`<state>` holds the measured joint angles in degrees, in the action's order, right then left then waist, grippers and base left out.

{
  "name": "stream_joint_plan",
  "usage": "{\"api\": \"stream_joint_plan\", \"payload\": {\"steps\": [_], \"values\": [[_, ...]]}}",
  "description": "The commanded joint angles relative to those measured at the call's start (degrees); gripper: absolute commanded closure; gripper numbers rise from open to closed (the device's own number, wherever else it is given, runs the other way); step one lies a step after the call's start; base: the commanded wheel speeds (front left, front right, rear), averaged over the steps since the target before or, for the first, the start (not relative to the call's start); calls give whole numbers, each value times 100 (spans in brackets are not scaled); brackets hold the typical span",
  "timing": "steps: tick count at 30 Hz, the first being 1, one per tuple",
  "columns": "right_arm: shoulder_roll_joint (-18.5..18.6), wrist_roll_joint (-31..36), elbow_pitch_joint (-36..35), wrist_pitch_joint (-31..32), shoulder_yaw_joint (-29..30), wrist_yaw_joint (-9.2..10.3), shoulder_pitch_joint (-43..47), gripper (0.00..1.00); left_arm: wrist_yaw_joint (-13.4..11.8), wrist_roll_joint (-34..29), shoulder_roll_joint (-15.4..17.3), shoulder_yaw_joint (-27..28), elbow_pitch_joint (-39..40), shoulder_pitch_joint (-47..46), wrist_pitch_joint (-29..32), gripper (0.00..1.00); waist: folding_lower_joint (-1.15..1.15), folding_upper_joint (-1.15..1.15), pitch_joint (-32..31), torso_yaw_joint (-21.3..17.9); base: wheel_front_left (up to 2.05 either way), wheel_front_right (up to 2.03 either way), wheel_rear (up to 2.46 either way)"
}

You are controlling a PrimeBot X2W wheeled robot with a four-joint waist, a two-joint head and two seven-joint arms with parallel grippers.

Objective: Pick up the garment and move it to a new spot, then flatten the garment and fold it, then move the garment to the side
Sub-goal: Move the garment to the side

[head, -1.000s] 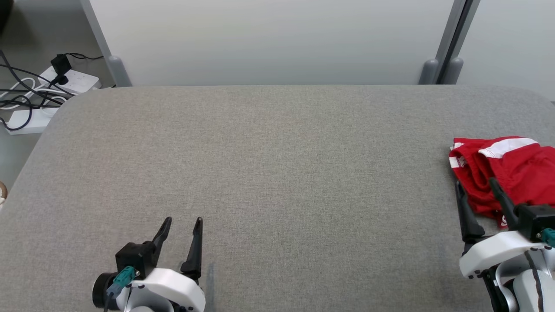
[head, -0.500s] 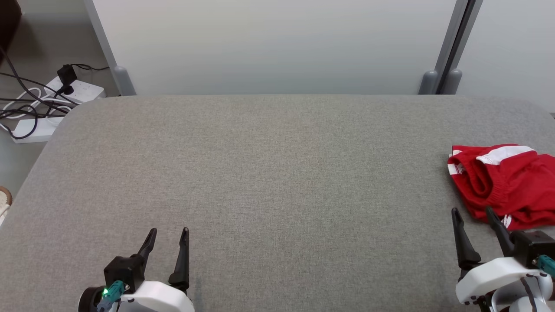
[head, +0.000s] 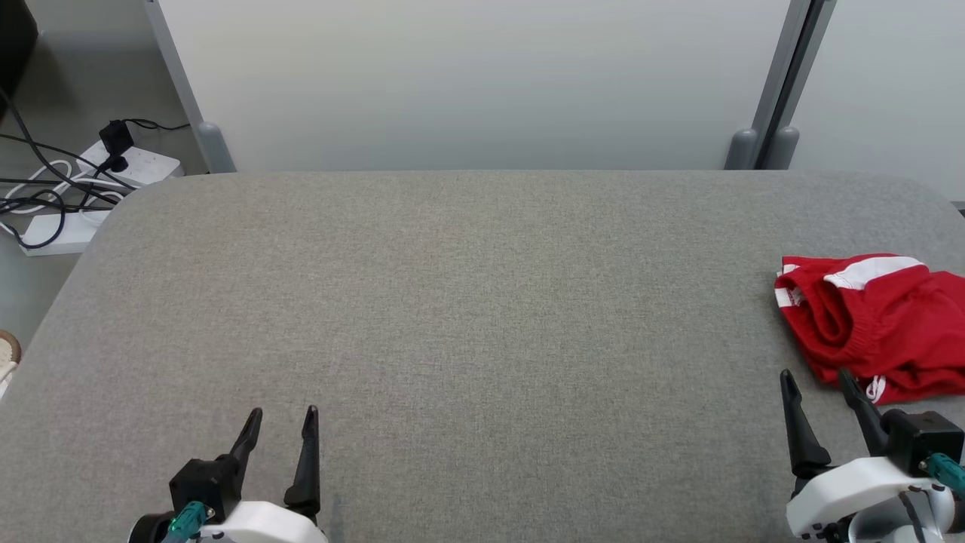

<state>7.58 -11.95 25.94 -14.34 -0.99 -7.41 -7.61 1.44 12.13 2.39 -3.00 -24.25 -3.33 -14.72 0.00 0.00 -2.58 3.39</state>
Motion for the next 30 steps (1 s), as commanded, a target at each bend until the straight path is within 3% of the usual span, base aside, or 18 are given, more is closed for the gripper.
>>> {"api": "stream_joint_plan", "payload": {"steps": [1,11,17,30], "values": [[-2,-4,-10,0,4,0,0,100,2,0,0,6,12,18,0,100,0,0,0,1,0,0,0],[-126,-411,161,154,66,0,130,100,33,402,-27,78,-211,155,146,100,12,0,1,-17,0,0,0],[-141,-735,95,226,84,-1,142,100,57,727,-23,101,-147,151,217,100,1,0,21,-31,0,0,0],[-181,-1636,-72,445,156,-2,147,100,124,1627,-15,193,10,106,439,100,0,0,55,-69,0,0,0]]}}
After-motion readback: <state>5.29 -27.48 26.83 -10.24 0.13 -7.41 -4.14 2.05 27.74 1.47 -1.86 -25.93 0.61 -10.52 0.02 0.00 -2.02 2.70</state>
